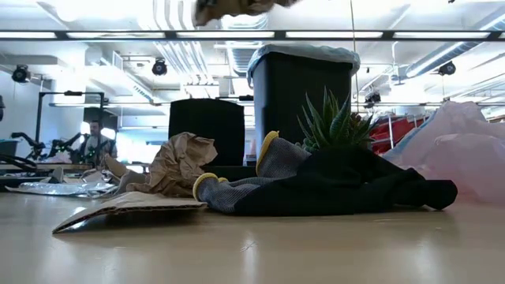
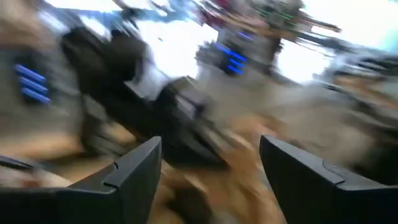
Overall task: Place trash/remove bag and relplace
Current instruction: Put the brown napkin into the trash bin
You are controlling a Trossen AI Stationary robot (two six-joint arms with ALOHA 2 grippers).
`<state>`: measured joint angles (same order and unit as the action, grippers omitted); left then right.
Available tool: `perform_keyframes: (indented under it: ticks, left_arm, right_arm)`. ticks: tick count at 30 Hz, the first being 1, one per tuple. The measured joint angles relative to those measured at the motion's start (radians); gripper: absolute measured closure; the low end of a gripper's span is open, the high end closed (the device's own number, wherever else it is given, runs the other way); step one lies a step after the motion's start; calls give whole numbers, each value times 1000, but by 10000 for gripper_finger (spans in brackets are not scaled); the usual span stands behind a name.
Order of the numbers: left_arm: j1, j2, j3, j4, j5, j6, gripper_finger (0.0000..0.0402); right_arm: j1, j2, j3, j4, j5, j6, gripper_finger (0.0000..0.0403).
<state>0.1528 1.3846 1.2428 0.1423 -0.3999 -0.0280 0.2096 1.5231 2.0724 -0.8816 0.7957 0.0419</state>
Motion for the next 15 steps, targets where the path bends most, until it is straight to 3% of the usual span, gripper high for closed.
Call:
perform_keyframes:
  ticks: [3, 6, 11, 15]
  left_arm:
    - [20, 88, 125, -43, 23, 33, 400]
    - [22, 158, 234, -44, 29, 66, 400]
    - [24, 250, 382, -51, 52, 87, 400]
    - [20, 291, 453, -81, 55, 100, 400]
  right_arm:
    - [-9, -26, 0, -198, 196, 60, 152]
    - [-41, -50, -1, -259, 197, 77, 150]
    - [-155, -85, 0, -243, 25, -4, 139]
    - [-285, -88, -1, -238, -257, -24, 138]
